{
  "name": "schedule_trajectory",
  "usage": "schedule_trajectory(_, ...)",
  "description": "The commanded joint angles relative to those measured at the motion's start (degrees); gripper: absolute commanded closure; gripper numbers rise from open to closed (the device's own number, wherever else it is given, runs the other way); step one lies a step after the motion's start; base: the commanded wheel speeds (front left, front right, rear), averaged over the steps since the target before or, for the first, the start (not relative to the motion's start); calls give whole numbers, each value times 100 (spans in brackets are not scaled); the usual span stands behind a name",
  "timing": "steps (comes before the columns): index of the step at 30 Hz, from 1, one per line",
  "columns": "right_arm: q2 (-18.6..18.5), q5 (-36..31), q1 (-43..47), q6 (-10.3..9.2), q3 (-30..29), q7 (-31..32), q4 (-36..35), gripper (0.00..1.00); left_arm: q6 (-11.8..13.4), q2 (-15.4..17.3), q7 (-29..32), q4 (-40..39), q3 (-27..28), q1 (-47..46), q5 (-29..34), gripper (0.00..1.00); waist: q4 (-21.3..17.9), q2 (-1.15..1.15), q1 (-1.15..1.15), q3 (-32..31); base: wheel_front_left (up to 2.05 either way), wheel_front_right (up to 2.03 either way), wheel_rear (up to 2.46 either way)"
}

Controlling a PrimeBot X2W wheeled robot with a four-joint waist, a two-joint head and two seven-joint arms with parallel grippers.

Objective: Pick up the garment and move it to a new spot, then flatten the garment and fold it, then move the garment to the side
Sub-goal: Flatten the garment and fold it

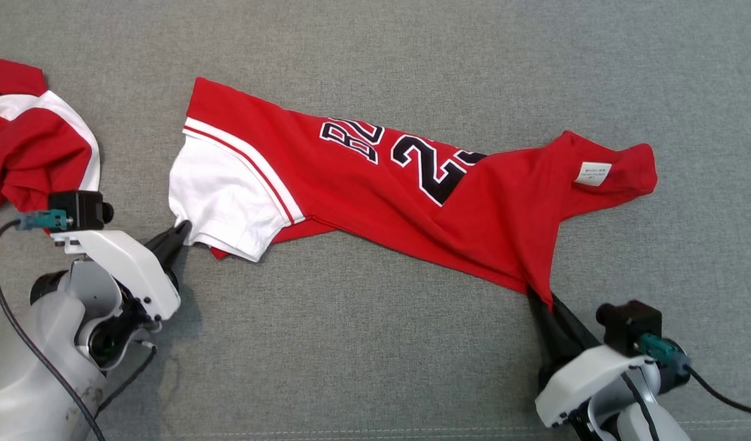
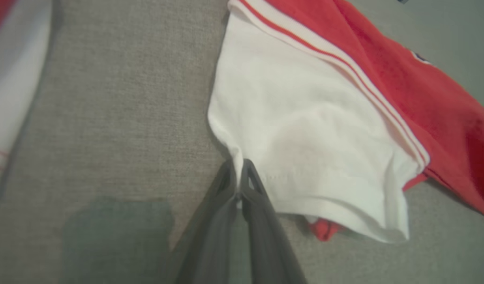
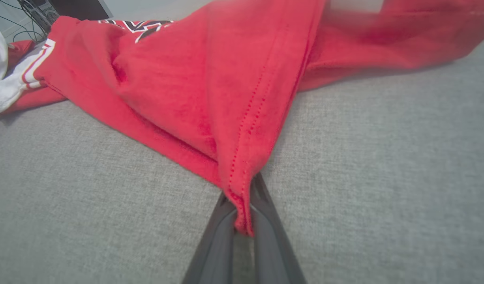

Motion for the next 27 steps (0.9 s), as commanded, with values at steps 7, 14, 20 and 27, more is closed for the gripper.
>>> schedule_trajectory(7, -73, 201, 1048, 24, -407, 243, -1060, 100, 248, 508, -68, -1378, 210, 855, -67, 100, 102, 0, 0, 20, 0, 0, 0)
schedule_trajectory(14, -244, 1441, -566, 24, -667, 1321, -1415, 100, 313, 789, 804, -2202, 308, 125, -326, 100, 65, 0, 0, -70, 0, 0, 0)
schedule_trajectory(20, -113, 1924, -4613, 24, -736, 1401, 677, 100, 158, 773, 1217, -1102, 601, -2547, -152, 100, -318, 0, 0, -420, 0, 0, 0)
schedule_trajectory(27, -9, 1544, -7063, 24, -610, 131, 2420, 100, -30, 754, 17, -472, 409, -4466, 840, 100, -400, 0, 0, -711, 0, 0, 0)
